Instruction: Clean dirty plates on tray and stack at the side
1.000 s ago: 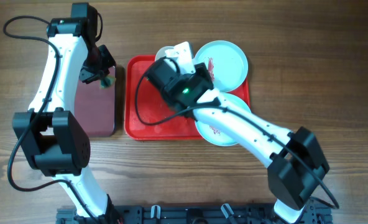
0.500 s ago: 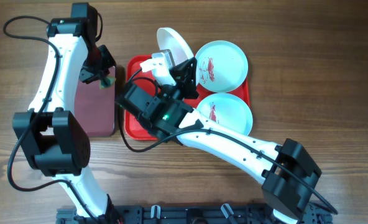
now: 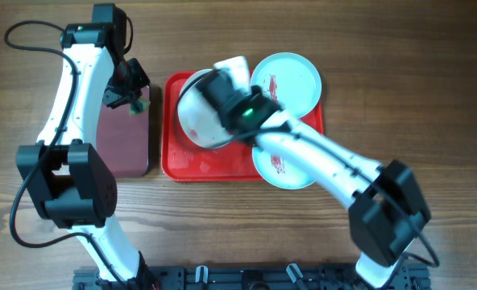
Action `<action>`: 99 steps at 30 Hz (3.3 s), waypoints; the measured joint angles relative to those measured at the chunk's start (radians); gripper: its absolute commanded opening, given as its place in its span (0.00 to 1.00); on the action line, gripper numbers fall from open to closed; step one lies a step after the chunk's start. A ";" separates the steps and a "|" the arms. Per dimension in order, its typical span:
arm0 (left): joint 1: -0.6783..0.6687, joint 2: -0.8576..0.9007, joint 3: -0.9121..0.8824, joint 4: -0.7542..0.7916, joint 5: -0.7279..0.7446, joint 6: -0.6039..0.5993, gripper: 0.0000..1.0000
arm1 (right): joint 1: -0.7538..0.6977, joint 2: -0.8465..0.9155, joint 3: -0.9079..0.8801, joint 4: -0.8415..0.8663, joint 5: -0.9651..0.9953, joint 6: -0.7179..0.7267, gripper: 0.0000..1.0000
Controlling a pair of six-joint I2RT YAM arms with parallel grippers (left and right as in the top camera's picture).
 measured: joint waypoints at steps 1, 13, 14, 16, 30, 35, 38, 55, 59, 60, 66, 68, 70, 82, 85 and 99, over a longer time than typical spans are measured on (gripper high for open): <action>0.000 0.000 0.000 0.000 0.000 0.000 0.04 | -0.049 0.000 -0.025 0.011 -0.096 0.024 0.04; 0.000 0.000 0.000 0.000 0.000 0.000 0.04 | -0.109 0.071 -0.111 0.103 -0.411 0.150 0.35; 0.000 0.000 0.000 0.000 0.000 0.000 0.04 | -0.109 0.078 -0.111 0.101 -0.416 0.149 0.44; 0.000 0.000 0.000 0.000 0.000 0.000 0.04 | -0.109 0.089 -0.112 0.101 -0.421 0.147 0.59; 0.000 0.000 0.000 0.005 0.000 0.000 0.04 | -0.199 0.143 -0.120 0.370 -0.537 -0.231 0.43; 0.000 0.000 0.000 0.012 0.001 0.000 0.04 | -0.196 0.179 -0.121 0.358 -0.566 -0.170 0.30; 0.000 0.000 0.000 0.023 0.007 0.000 0.04 | -0.192 0.184 -0.121 0.344 -0.567 -0.118 0.20; -0.041 0.000 0.000 0.043 0.011 0.000 0.04 | -0.184 0.212 -0.120 0.297 -0.547 0.190 0.04; -0.103 0.000 0.000 0.050 0.012 0.000 0.04 | -0.184 0.212 -0.120 0.294 -0.540 0.243 0.04; -0.125 0.000 0.000 0.055 0.018 0.000 0.04 | -0.184 0.212 -0.120 0.294 -0.539 0.249 0.04; -0.225 0.002 -0.124 0.214 0.055 -0.010 0.04 | -0.186 0.212 -0.120 0.293 -0.539 0.261 0.04; -0.243 0.002 -0.205 0.282 0.061 -0.031 0.04 | -0.192 0.212 -0.120 0.292 -0.542 0.261 0.04; -0.249 0.003 -0.275 0.341 0.064 -0.050 0.04 | -0.199 0.212 -0.120 0.291 -0.545 0.261 0.04; -0.286 -0.001 -0.475 0.541 0.043 -0.122 0.04 | -0.206 0.212 -0.120 0.291 -0.547 0.261 0.05; -0.347 -0.002 -0.476 0.542 0.049 -0.106 0.04 | -0.215 0.212 -0.120 0.290 -0.546 0.260 0.04; -0.415 -0.002 -0.498 0.721 0.019 -0.071 0.04 | -0.226 0.212 -0.120 0.291 -0.530 0.261 0.04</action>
